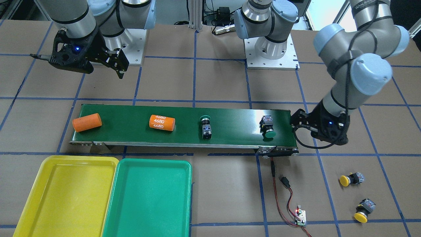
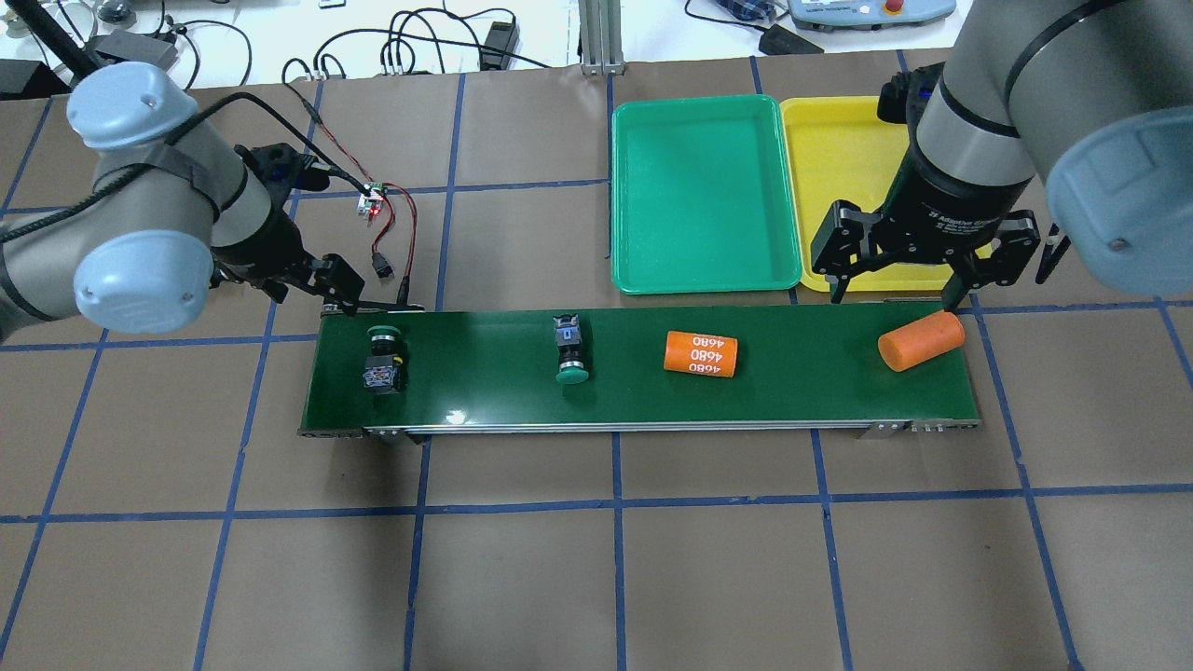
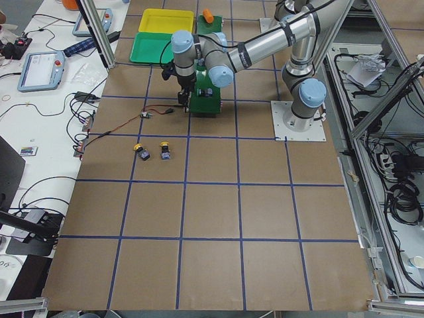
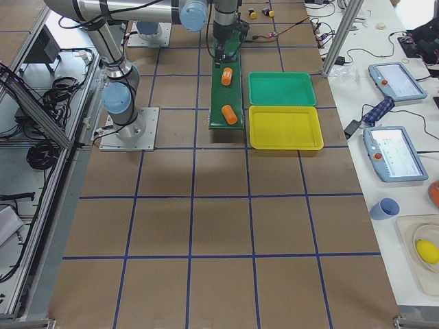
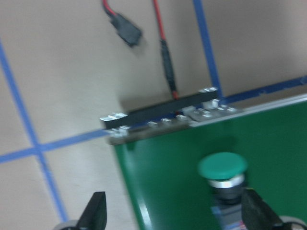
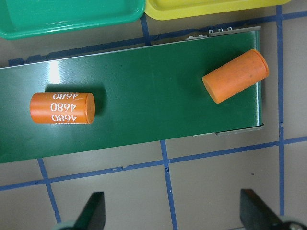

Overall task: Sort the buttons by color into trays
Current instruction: 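Place the green-capped button on the belt and open the left gripper, then grasp a yellow-capped push button with the left gripper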

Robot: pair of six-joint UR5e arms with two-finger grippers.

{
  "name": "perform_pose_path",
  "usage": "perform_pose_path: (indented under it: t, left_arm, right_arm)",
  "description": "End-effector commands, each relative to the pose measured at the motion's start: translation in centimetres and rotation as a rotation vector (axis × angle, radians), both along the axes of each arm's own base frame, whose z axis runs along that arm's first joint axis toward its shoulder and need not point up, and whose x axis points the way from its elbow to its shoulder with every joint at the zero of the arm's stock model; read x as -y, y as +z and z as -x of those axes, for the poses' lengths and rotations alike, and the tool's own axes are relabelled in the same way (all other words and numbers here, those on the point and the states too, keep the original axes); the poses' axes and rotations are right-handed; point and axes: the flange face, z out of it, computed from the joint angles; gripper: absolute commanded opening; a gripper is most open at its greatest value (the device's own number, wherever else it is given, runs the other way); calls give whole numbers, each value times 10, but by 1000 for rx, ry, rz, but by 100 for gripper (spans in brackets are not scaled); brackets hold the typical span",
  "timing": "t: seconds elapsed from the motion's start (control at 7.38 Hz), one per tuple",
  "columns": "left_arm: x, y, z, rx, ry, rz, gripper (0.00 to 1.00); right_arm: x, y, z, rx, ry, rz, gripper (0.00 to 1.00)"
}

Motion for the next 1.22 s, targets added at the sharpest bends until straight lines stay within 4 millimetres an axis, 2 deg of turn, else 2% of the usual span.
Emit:
perform_pose_path:
  t: [0.0, 0.14, 0.27, 0.41, 0.54, 0.81, 1.08]
  left_arm:
    - [48, -12, -100, 18, -315, 43, 100]
    - [63, -27, -124, 18, -399, 55, 100]
    - [70, -43, -165, 38, -374, 81, 100]
    - [67, -70, -193, 27, -340, 61, 100]
    - [68, -82, -199, 16, -309, 48, 100]
    - [71, -117, -196, -6, -332, 31, 100]
    - [79, -124, -176, -18, -359, 28, 100]
  right_arm:
    - [0, 0, 0, 0, 1, -1, 100]
    - [0, 0, 0, -1, 1, -3, 100]
    - [0, 0, 0, -1, 1, -3, 100]
    - [-1, 0, 0, -1, 1, -4, 100]
    - [0, -1, 0, 0, -1, -1, 100]
    - [1, 0, 0, 1, -4, 3, 100]
    - [1, -1, 0, 2, 3, 0, 100]
